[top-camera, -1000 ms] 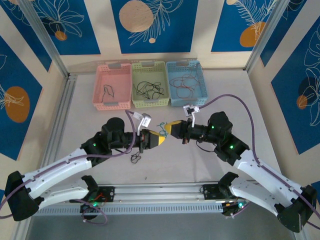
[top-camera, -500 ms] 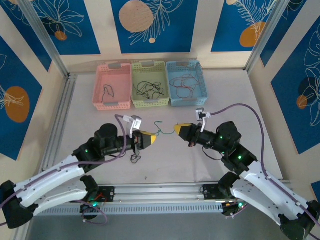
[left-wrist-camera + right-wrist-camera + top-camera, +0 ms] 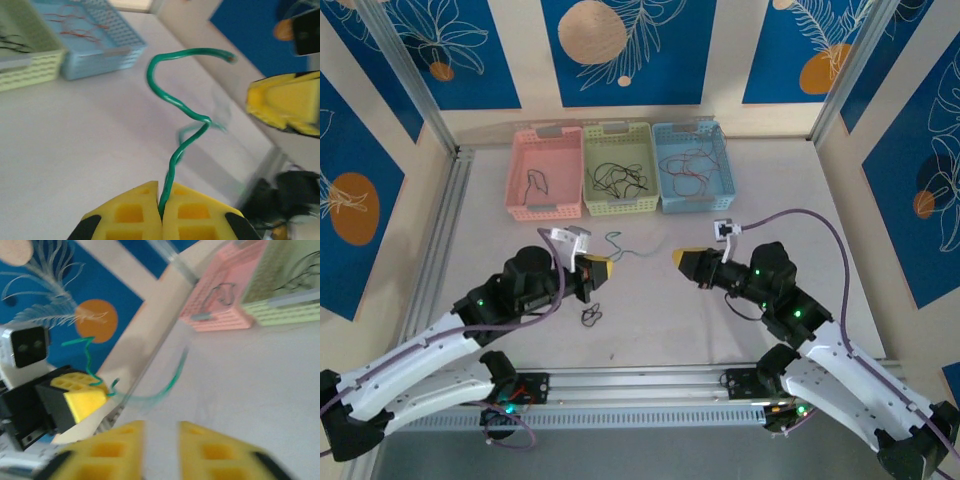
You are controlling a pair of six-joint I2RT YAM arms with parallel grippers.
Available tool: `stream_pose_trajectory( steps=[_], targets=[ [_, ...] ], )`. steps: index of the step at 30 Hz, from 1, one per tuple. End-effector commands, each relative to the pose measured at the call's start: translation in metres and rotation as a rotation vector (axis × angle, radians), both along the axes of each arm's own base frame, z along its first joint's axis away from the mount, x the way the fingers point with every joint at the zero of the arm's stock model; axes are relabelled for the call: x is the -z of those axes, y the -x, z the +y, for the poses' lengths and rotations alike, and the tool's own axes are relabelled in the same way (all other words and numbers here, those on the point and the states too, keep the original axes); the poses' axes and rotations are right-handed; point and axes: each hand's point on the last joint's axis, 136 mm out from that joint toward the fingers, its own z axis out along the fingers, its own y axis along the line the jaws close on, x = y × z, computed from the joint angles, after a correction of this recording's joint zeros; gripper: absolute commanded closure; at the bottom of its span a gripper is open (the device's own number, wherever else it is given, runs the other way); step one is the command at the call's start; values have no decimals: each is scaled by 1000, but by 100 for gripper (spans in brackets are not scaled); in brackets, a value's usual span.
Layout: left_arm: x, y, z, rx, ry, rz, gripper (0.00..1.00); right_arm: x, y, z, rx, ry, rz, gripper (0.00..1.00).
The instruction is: Untangle the cables
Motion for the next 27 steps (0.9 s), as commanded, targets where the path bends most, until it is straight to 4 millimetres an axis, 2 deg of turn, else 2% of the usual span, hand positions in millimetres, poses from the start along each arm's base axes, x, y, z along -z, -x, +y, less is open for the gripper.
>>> stream_pose_trajectory(
  steps=[1,3,7,11,13,17,20,24,25,27],
  targets=[
    [1,-36,34,-183,-149,-31,100,-8,-23,-26,166,59,-51,45],
    [-1,-61,48,-252,-189,-19,100,0,-28,-37,207,97,-55,41],
    [-1,-123,76,-362,-160,54,100,31,-38,-56,264,128,-17,40],
    [8,-189,105,-474,-145,106,100,68,-42,-62,257,130,46,41],
    [15,-218,118,-521,-114,140,100,79,-42,-65,255,134,64,42],
    [34,-274,144,-611,-116,179,100,89,-39,-65,231,147,70,42],
    [53,-306,157,-658,-121,211,100,91,-38,-67,224,165,67,42],
    [78,-337,166,-695,-176,251,100,94,-38,-66,209,149,74,42],
    [86,-342,168,-700,-184,267,93,95,-38,-65,205,148,77,42],
    [98,-345,174,-719,-201,300,71,95,-38,-65,203,151,79,42]
  ],
)
